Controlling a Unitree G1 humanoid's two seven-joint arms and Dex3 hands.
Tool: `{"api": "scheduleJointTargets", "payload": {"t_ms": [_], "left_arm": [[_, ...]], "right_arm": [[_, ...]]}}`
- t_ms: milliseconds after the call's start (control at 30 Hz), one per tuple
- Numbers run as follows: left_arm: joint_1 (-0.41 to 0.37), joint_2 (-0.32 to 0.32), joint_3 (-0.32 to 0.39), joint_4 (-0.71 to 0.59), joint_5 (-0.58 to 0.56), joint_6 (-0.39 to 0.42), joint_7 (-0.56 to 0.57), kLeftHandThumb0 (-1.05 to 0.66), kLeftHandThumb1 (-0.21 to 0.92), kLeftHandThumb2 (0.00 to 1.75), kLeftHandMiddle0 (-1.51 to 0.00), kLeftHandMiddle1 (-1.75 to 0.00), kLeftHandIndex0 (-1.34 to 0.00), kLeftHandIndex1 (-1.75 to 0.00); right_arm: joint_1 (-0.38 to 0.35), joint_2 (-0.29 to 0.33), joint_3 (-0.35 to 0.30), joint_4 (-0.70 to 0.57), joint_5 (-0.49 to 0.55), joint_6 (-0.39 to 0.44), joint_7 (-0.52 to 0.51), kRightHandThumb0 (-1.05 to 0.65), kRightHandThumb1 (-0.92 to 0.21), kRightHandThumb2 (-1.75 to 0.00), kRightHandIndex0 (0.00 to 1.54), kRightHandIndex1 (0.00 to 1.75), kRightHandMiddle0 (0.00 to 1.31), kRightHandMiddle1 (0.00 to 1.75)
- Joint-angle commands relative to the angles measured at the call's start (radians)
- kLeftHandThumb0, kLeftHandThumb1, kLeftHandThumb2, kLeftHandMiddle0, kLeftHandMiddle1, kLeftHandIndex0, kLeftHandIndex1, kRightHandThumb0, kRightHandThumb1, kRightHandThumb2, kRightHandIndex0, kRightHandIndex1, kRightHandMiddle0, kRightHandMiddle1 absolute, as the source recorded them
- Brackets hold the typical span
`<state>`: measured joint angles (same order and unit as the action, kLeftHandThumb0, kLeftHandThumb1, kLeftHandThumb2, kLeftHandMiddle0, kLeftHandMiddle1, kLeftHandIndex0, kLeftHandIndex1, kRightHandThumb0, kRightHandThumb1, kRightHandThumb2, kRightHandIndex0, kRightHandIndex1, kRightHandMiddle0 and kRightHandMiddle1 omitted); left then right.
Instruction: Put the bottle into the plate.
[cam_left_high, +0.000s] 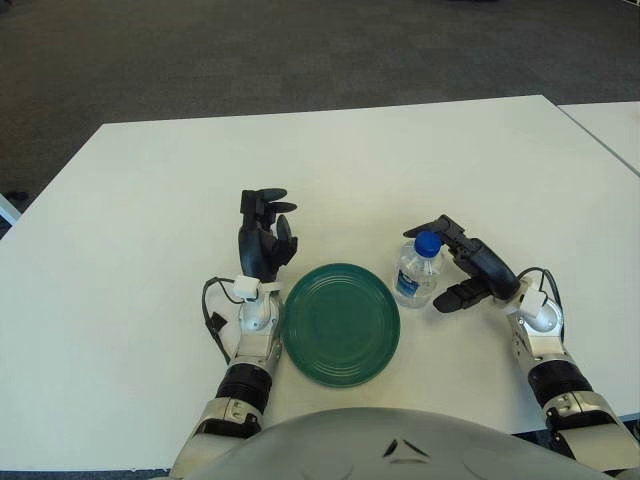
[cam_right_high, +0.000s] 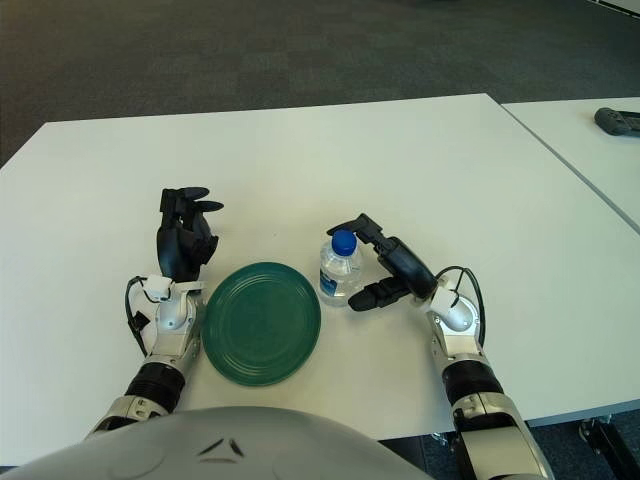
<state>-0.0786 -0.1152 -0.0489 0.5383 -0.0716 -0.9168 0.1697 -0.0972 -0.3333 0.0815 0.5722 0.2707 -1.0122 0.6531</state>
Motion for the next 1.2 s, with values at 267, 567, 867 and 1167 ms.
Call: {"api": "scheduleJointTargets", "payload": {"t_ms": [267,567,867,1167], "left_arm": [[0.009,-0.075,0.019,0.061,-0.005,-0.022,0.004,-0.97,0.92,0.69,-0.22,-1.70,-0.22,-1.54],[0.002,-0.083,0.021,0.063,-0.006,-0.007,0.009,-0.95,0.92,0.69,-0.24,-1.69,-0.19,-1.54],[0.001,-0.091,0.020,0.062,-0.013,-0.008,0.009,-0.97,0.92,0.70,-0.25,-1.71,-0.20,-1.53],[0.001,-0.097,0.019,0.063,-0.019,-0.024,0.005,-0.98,0.92,0.71,-0.27,-1.72,-0.21,-1.53]], "right_arm": [[0.052,0.070,-0.119,-0.099,-0.277,0.016,-0.307,-0.50,-0.29,-1.33,1.18,1.74,0.64,1.74],[0.055,0.082,-0.162,-0.122,-0.471,-0.012,-0.491,-0.46,-0.39,-1.22,1.30,1.75,0.56,1.75],[0.063,0.085,-0.154,-0.151,-0.546,-0.030,-0.595,-0.43,-0.51,-1.07,1.28,1.75,0.46,1.75],[0.050,0.082,-0.152,-0.144,-0.577,-0.064,-0.655,-0.42,-0.55,-1.03,1.26,1.75,0.44,1.75]]}}
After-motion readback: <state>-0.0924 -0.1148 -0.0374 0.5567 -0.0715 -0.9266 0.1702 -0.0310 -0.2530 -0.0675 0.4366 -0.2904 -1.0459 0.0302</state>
